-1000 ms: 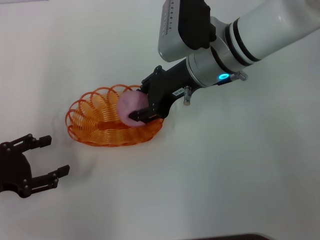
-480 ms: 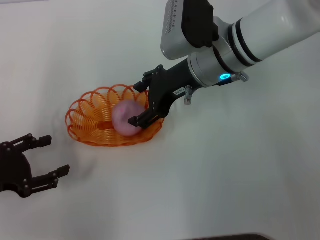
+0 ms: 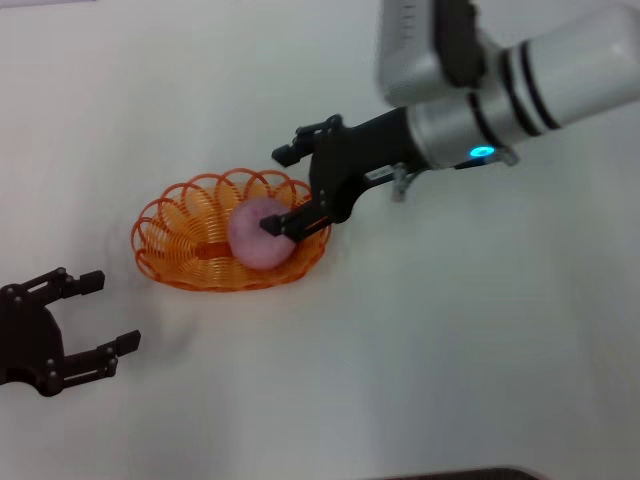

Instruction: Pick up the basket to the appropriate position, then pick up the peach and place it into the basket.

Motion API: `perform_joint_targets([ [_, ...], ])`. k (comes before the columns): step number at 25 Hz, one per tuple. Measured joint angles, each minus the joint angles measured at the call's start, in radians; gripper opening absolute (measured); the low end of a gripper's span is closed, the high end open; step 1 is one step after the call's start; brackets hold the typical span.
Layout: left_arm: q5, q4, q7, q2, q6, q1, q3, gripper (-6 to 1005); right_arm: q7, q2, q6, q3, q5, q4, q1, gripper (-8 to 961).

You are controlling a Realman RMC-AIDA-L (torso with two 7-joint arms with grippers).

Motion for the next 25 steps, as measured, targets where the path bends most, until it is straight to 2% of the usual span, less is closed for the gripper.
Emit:
perform_joint_targets([
  [6,-0.001,0.002,-0.001,0.001,0.012,0.000,-0.029,814,-0.186,-0.001,-0.062,0.120,0.108,-0.003,-0.116,931],
  [7,-0.002,0.003,-0.001,0.002,0.015,-0.001,-0.034,814,-0.250,-0.001,-0.088,0.161,0.150,0.001,-0.157,931],
  [10,-0.004,0.004,-0.001,0.003,0.021,-0.001,-0.038,814,-0.343,0.000,-0.119,0.211,0.209,0.012,-0.219,930],
  [14,-0.004,0.006,-0.001,0.003,0.023,0.000,-0.038,814,-0.436,0.000,-0.150,0.256,0.266,0.054,-0.265,929],
  [20,-0.004,0.006,-0.001,0.003,0.024,0.001,-0.037,814,-0.537,-0.004,-0.225,0.366,0.282,0.169,-0.279,929],
  [25,-0.004,0.003,-0.001,0.002,0.026,0.002,-0.036,814,-0.612,-0.005,-0.255,0.394,0.277,0.233,-0.285,929],
])
